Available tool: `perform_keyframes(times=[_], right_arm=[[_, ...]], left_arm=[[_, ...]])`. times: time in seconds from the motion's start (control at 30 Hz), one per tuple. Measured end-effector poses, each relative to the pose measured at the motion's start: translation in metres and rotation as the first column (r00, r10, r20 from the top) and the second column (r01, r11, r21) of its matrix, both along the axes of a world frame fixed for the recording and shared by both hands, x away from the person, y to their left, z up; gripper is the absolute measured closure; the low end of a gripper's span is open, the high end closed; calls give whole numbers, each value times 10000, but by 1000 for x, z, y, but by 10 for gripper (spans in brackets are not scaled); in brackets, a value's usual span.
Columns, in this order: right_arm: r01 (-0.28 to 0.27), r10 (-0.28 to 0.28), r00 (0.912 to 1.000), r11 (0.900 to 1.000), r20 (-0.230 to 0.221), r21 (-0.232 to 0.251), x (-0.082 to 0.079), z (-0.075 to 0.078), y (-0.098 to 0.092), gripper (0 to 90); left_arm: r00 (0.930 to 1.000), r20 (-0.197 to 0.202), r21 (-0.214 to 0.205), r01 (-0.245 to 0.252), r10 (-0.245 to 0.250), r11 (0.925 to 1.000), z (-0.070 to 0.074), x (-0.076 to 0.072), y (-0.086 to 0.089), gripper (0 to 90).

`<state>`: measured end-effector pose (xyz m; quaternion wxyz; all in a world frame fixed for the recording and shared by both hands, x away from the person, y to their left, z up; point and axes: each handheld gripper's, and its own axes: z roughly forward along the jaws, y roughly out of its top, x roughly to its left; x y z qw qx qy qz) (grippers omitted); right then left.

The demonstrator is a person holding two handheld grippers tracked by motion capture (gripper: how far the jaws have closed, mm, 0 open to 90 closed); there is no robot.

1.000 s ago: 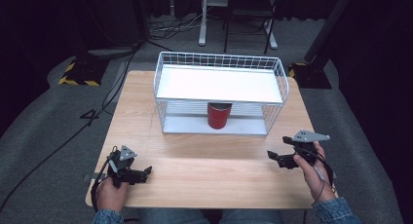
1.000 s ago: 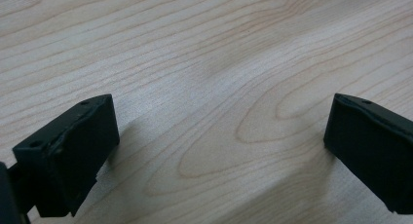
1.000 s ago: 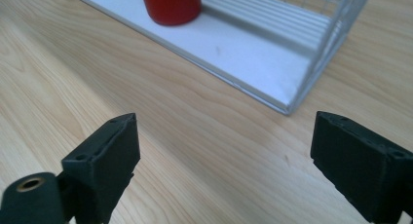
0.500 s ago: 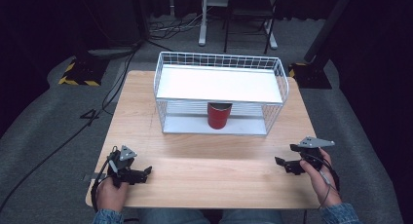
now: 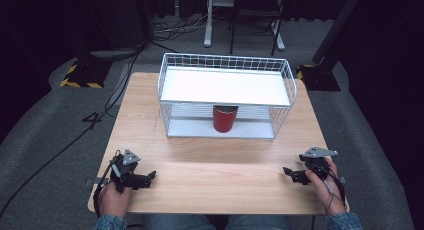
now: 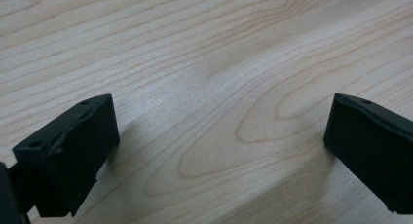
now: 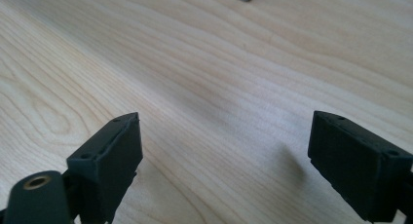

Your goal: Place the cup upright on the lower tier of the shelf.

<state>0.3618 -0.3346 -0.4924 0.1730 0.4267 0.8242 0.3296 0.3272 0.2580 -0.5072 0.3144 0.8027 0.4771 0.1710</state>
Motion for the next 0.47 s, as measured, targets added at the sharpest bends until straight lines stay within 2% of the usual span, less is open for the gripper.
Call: perform_keyframes(times=[0.07, 0.17, 0.47], right_arm=[[-31, 29, 9999, 9999, -136, -137, 0, -5, 0, 119], [90, -93, 9998, 9999, 173, 145, -1, -13, 1, 0], [130, -134, 9996, 9998, 245, 141, -1, -14, 1, 0]], left_arm=[[10000, 3, -6, -3, 3, 10000, 0, 0, 0, 0], [10000, 4, -5, -2, 2, 10000, 0, 0, 0, 0], [10000, 5, -3, -4, 4, 10000, 0, 0, 0, 0]])
